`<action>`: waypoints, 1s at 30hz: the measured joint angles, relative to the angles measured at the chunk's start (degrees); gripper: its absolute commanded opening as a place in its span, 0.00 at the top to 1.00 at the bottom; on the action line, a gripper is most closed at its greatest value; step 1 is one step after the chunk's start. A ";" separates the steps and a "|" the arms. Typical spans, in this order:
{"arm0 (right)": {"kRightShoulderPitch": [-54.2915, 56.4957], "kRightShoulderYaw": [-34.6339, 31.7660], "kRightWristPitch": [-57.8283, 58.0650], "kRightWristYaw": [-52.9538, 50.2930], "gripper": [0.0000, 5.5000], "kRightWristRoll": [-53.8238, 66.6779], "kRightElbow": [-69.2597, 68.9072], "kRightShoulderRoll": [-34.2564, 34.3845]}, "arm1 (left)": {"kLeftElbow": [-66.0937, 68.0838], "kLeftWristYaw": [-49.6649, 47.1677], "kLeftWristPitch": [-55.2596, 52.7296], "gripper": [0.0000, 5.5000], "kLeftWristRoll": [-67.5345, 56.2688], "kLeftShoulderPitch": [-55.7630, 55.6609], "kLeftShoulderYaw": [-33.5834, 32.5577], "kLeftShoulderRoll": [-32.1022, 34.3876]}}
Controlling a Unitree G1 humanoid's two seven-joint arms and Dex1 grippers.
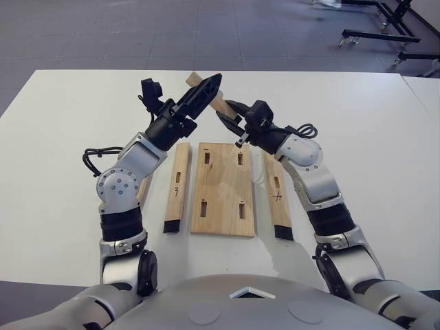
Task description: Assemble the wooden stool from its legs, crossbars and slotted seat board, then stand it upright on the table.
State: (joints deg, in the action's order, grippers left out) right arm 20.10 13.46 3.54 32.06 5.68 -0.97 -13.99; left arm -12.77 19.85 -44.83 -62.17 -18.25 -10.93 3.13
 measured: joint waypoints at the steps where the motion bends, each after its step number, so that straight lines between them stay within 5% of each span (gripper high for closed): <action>1: 0.00 -0.08 0.00 -0.52 0.77 -0.17 0.03 0.30 | 0.20 0.05 0.01 0.08 0.09 0.00 0.16 0.06; 8: 1.46 -4.11 -1.28 -4.83 0.77 -0.19 0.69 2.07 | 1.56 0.20 0.14 0.08 1.25 2.04 0.54 1.46; 22: -0.87 0.67 -1.18 1.69 0.77 -0.18 -1.88 1.25 | 4.25 0.34 2.49 0.08 3.02 1.20 0.53 0.50; 30: -0.90 1.17 -1.06 2.18 0.77 -0.22 -1.79 1.21 | 4.25 0.44 3.09 0.30 4.08 1.20 1.51 -0.08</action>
State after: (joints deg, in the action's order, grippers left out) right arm 19.20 14.63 2.48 34.23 5.47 -2.76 -12.78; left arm -8.51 20.28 -41.75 -58.09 -17.05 -9.42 3.05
